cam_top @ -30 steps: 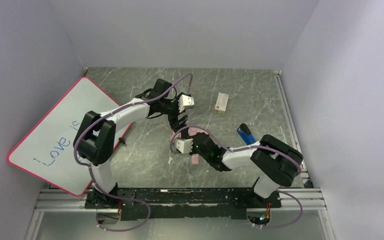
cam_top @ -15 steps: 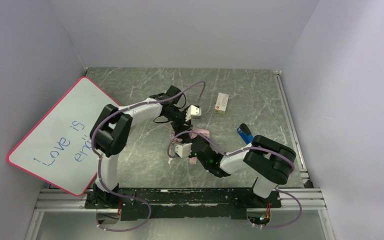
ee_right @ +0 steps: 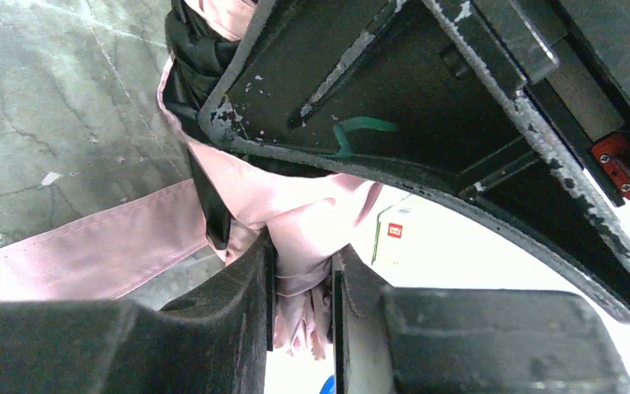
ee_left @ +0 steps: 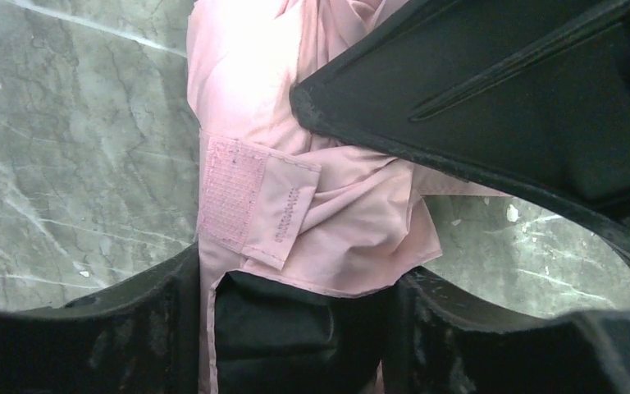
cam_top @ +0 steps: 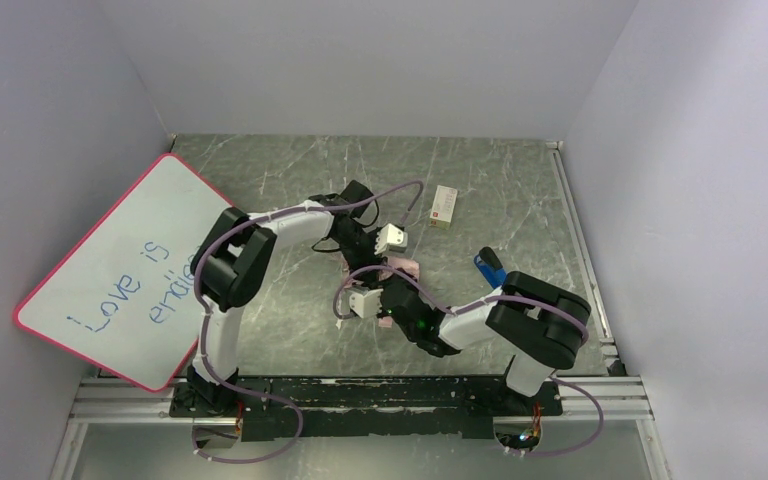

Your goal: Put away the umbrella

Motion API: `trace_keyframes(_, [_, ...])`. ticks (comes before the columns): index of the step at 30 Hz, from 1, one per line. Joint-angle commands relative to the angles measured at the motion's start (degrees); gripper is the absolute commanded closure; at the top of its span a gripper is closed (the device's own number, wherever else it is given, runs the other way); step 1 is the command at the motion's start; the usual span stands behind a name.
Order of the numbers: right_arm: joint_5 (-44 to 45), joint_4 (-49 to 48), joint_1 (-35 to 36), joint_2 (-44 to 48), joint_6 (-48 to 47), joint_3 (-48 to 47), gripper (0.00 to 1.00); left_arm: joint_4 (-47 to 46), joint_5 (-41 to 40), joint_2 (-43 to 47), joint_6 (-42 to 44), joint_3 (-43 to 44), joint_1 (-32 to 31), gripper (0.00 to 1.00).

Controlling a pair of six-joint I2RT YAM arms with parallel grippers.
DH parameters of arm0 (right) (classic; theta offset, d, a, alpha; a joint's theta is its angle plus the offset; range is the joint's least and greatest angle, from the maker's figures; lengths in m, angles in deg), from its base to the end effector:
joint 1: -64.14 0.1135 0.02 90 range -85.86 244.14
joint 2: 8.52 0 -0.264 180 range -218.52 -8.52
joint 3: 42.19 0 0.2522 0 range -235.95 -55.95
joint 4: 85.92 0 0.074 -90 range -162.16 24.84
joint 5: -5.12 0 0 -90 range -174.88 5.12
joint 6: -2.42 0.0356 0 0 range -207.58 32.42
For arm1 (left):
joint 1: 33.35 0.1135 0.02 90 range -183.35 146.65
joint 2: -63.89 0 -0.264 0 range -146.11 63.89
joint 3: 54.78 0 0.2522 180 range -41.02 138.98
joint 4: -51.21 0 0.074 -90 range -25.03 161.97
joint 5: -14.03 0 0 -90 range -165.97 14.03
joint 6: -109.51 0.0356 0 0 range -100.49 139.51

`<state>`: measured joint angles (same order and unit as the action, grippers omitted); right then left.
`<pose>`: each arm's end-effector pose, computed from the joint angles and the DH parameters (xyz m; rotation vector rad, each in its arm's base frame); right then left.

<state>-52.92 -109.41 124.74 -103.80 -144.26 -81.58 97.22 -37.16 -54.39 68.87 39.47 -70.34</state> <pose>0.1508 0.2292 0.1117 -1.5929 1.3512 -0.5518 0.3142 -0.2646 0.1477 1.8964 1.7857 -0.8612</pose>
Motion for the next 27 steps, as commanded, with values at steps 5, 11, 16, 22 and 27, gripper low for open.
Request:
trace_keyframes(5, [-0.19, 9.78, 0.72, -0.97, 0.87, 2.6, 0.91, 4.43, -3.62, -2.08, 1.08, -0.29, -0.68, 0.77])
trace_keyframes(11, [0.09, 9.07, 1.21, 2.62, 1.8, 3.1, 0.73, 2.47, -7.34, -1.53, -1.49, -1.51, -1.29, 0.95])
trace_keyframes(16, [-3.77, 14.09, 1.44, 10.59, 6.11, 2.09, 0.4, 0.38, -10.48, -0.5, -1.53, -3.75, -2.05, 0.95])
trace_keyframes(22, [-12.13, 19.27, 2.05, 27.6, 14.3, 2.97, 0.37, -1.14, -11.5, 0.02, -1.98, -5.01, -2.36, 0.95])
trace_keyframes(27, [-16.0, 18.6, 2.21, 45.35, 26.6, 7.13, 0.37, -4.13, -15.61, 0.53, -2.83, -6.61, -3.24, 0.95])
